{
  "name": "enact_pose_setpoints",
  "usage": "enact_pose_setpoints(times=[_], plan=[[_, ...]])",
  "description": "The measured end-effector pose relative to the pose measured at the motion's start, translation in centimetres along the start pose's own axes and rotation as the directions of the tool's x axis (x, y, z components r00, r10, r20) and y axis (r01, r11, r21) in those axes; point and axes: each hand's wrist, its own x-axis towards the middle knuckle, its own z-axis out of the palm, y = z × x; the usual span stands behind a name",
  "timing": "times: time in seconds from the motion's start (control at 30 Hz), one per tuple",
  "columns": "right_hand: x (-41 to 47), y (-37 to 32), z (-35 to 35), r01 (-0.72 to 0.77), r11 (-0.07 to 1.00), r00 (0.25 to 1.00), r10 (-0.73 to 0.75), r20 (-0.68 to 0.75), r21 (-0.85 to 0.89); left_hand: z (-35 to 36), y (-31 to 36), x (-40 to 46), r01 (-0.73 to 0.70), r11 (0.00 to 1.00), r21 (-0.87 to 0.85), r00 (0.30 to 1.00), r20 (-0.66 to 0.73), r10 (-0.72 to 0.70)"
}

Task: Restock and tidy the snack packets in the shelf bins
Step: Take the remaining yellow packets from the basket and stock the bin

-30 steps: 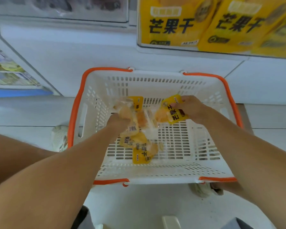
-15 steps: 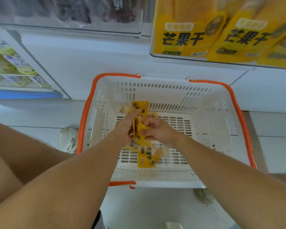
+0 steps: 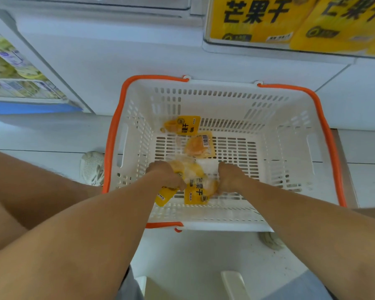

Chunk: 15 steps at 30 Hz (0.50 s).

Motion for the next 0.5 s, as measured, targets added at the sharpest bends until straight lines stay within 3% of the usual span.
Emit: enact_pose_setpoints(times=[0.1, 0.2, 0.33, 0.4, 0.5], plan=[[0.0, 0.9, -0.5, -0.026, 0.997, 0.999, 0.024, 0.029, 0.075, 0.0, -0.3, -0.6, 0.035, 0.996, -0.085, 0.997, 0.072, -0.029], [0.1, 2.2, -1.7, -0.072, 0.952, 0.993, 0.041, 0.108, 0.298, -0.1, -0.2, -1.1, 0.039, 0.999, -0.037, 0.993, 0.109, -0.034], [-1.3, 3.5, -5.9, -0.054, 0.839, 0.977, -0.068, 0.203, 0.541, 0.3, -0.7, -1.5, 0.02, 0.996, 0.087, 0.99, 0.137, -0.032], [-2.0, 4.3, -8.5, 0.028, 0.864, 0.973, -0.138, 0.184, 0.502, 0.4, -0.8, -1.6, 0.006, 0.994, 0.106, 0.985, 0.173, -0.024], [-2.8, 5.4, -12.2, 0.072, 0.963, 0.986, -0.107, 0.125, 0.259, 0.3, -0.8, -1.2, 0.008, 1.0, -0.006, 0.983, 0.184, -0.007]])
